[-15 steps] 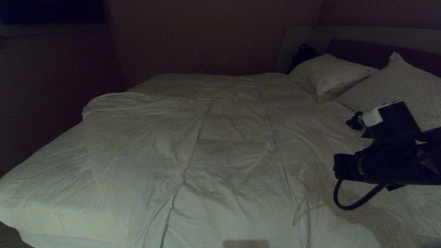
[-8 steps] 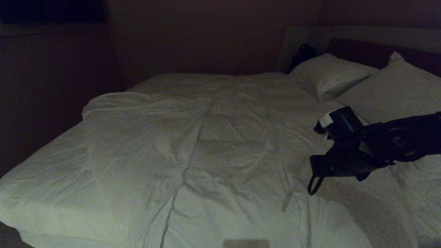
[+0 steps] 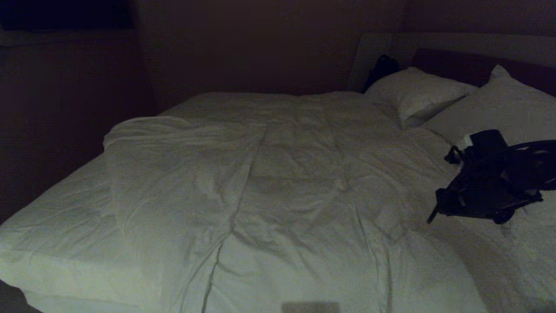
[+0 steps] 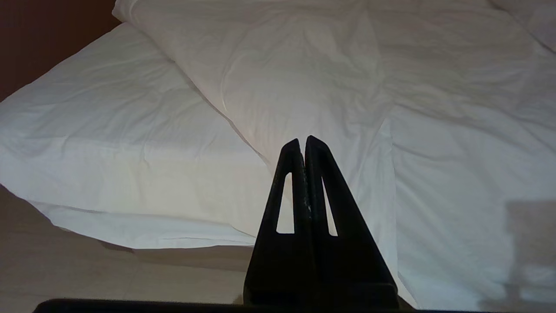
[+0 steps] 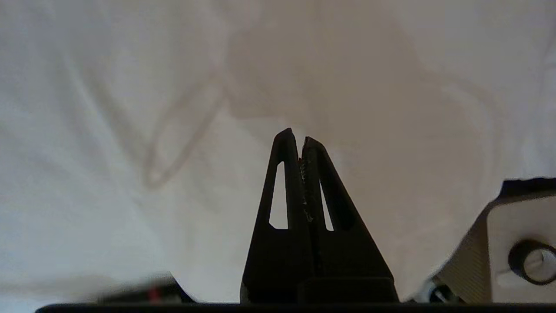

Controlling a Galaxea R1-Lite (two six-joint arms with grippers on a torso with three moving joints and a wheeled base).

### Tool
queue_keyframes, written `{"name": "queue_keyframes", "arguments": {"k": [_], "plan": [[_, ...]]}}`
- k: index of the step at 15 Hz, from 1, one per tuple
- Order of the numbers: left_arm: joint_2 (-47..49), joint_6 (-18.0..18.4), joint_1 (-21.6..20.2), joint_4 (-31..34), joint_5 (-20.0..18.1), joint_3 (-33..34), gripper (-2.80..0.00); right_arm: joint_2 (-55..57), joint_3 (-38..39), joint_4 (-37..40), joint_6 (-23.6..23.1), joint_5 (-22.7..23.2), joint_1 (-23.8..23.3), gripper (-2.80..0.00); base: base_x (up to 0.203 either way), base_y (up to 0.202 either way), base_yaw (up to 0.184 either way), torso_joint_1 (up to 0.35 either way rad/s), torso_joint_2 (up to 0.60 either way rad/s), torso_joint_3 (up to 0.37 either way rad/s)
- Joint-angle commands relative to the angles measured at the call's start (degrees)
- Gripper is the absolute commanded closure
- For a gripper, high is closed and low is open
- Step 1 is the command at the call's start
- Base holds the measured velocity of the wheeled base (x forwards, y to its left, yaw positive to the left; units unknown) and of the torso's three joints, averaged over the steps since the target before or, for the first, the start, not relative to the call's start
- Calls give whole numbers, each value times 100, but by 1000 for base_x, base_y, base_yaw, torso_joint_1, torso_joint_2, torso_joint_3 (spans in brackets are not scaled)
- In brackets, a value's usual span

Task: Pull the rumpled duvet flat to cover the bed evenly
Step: Flatten the corners of the folded blanket

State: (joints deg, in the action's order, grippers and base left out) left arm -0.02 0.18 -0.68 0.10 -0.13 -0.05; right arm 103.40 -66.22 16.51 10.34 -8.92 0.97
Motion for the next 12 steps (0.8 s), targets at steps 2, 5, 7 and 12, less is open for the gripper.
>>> {"name": "queue_keyframes", "arguments": {"k": [2,5,7,12], "plan": [[2,-1,-2,-1,5,5,0,-38,247,-30,-1124,1560,98,0,0,0,0,0,0,0],[2,-1,-2,-1,-3,5,0,29,344,-73,-1082,1378,526,0,0,0,0,0,0,0],[2,-1,-2,-1,-4,5,0,156,456,-262,-1022,1070,767,0,0,0,0,0,0,0],[2,-1,-2,-1,-1,-4,0,382,707,-860,-718,190,1378,0,0,0,0,0,0,0]]}}
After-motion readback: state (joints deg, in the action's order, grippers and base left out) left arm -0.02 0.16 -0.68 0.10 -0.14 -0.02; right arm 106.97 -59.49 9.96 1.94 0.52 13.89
